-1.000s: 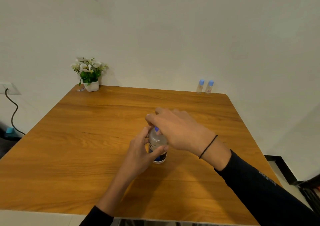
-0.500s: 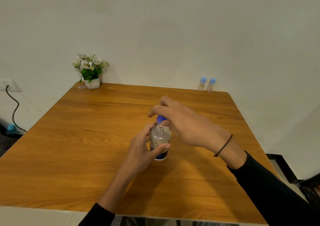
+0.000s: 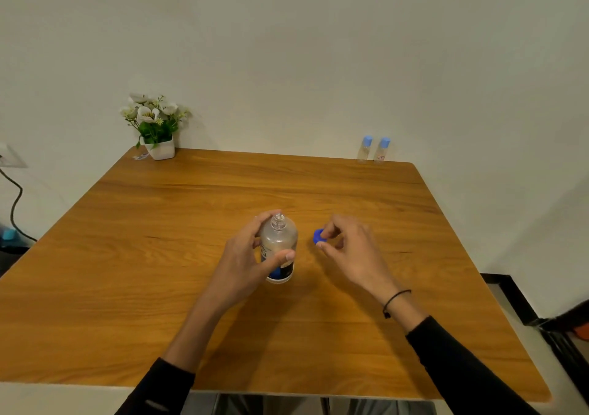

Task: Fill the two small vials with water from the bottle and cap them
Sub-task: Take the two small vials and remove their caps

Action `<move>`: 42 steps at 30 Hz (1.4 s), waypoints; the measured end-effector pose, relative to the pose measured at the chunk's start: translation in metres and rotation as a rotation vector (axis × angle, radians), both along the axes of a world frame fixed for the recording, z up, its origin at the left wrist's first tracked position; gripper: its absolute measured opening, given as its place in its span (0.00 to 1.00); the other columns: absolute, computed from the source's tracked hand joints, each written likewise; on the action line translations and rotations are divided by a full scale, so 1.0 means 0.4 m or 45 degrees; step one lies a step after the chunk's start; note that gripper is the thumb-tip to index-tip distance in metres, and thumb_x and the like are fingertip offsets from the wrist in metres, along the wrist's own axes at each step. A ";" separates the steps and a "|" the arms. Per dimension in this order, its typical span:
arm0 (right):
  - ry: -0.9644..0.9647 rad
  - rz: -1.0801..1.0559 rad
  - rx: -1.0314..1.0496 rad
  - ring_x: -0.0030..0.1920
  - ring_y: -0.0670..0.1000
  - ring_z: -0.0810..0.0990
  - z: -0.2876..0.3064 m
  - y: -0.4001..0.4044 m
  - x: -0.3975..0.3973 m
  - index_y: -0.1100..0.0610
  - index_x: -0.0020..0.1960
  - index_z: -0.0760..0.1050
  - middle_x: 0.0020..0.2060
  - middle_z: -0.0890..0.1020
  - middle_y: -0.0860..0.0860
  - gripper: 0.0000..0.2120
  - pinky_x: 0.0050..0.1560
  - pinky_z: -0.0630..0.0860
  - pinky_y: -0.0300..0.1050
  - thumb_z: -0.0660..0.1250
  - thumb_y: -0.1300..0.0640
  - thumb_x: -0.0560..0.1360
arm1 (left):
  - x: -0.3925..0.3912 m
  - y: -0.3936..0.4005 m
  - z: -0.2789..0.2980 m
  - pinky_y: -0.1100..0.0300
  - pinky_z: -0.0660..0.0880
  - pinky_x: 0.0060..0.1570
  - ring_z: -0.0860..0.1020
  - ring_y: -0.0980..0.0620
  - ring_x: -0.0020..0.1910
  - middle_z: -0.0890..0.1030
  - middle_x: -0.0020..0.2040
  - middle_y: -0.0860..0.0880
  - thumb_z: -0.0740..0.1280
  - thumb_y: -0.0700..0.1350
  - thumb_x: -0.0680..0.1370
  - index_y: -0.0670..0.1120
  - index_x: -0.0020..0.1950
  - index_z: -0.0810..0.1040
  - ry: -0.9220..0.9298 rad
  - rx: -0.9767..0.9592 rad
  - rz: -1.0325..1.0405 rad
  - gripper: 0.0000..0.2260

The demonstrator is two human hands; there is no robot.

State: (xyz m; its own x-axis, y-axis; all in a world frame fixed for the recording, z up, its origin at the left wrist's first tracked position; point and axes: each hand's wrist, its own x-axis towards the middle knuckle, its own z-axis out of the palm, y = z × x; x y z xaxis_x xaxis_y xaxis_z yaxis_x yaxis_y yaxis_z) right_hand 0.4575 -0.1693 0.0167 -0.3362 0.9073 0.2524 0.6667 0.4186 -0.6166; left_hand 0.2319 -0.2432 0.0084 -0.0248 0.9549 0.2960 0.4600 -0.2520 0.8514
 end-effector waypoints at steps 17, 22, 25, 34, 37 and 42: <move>-0.019 -0.010 -0.133 0.51 0.43 0.77 -0.113 0.018 0.003 0.47 0.69 0.68 0.61 0.77 0.44 0.28 0.49 0.75 0.37 0.78 0.46 0.76 | -0.034 0.002 0.009 0.72 0.73 0.65 0.71 0.68 0.73 0.72 0.75 0.62 0.76 0.64 0.72 0.59 0.85 0.55 -0.166 -0.121 -0.056 0.47; 0.108 -0.101 -0.047 0.48 0.43 0.78 -0.081 0.054 0.031 0.48 0.70 0.70 0.58 0.75 0.44 0.22 0.45 0.74 0.36 0.72 0.45 0.80 | -0.065 0.077 0.043 0.54 0.78 0.65 0.79 0.59 0.66 0.80 0.69 0.55 0.56 0.65 0.85 0.56 0.76 0.73 -0.410 -0.157 0.118 0.24; 0.168 -0.149 -0.015 0.47 0.45 0.78 -0.066 0.110 0.046 0.48 0.66 0.71 0.56 0.76 0.44 0.17 0.45 0.75 0.39 0.72 0.47 0.81 | -0.078 0.157 0.048 0.50 0.82 0.63 0.83 0.55 0.61 0.82 0.64 0.52 0.62 0.53 0.86 0.52 0.70 0.78 -0.357 -0.204 0.217 0.15; 0.365 -0.383 -0.088 0.53 0.52 0.81 -0.076 0.419 0.039 0.52 0.65 0.70 0.53 0.77 0.49 0.18 0.52 0.80 0.46 0.73 0.51 0.81 | -0.032 0.413 0.047 0.45 0.83 0.59 0.84 0.52 0.49 0.82 0.60 0.49 0.72 0.48 0.82 0.51 0.66 0.80 -0.076 -0.275 0.018 0.13; 0.373 -0.494 -0.126 0.57 0.54 0.80 -0.095 0.531 0.031 0.55 0.69 0.70 0.52 0.78 0.50 0.22 0.58 0.80 0.52 0.73 0.49 0.81 | -0.015 0.482 0.041 0.50 0.82 0.56 0.81 0.54 0.47 0.81 0.60 0.46 0.72 0.47 0.82 0.49 0.67 0.79 -0.051 -0.290 -0.029 0.14; 0.421 -0.789 -0.167 0.54 0.62 0.85 -0.112 0.719 0.015 0.56 0.68 0.67 0.57 0.79 0.55 0.28 0.54 0.84 0.61 0.72 0.42 0.78 | -0.003 0.560 0.014 0.57 0.81 0.51 0.82 0.52 0.51 0.80 0.59 0.50 0.71 0.48 0.83 0.49 0.68 0.79 -0.056 -0.308 -0.063 0.14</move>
